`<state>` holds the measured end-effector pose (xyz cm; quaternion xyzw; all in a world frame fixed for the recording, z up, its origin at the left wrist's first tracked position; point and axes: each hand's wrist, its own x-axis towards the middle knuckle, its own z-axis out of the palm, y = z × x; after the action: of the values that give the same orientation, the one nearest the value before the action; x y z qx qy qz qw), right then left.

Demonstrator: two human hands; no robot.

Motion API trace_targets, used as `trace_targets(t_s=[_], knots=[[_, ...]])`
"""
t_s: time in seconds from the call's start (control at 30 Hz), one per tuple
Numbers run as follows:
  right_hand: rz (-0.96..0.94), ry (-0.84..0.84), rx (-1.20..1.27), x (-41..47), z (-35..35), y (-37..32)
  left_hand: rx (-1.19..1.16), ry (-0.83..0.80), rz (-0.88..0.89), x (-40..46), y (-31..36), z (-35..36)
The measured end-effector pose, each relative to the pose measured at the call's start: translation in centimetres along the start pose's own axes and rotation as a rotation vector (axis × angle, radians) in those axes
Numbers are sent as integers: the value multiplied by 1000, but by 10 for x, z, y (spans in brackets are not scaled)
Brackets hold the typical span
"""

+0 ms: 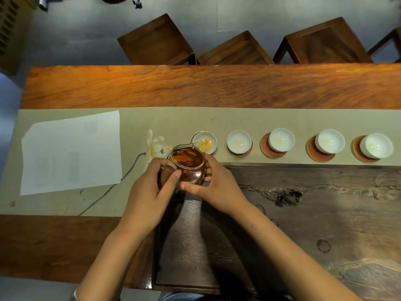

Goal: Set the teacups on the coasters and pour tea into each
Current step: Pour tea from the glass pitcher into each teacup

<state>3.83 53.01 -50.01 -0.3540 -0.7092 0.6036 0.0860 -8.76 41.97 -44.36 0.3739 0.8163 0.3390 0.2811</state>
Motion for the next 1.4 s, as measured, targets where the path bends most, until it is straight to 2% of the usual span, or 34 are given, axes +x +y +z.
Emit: trace_targets(t_s=[1.4], knots=[[4,6,52,1,-3,-1,57,-18,8,2,4,-1]])
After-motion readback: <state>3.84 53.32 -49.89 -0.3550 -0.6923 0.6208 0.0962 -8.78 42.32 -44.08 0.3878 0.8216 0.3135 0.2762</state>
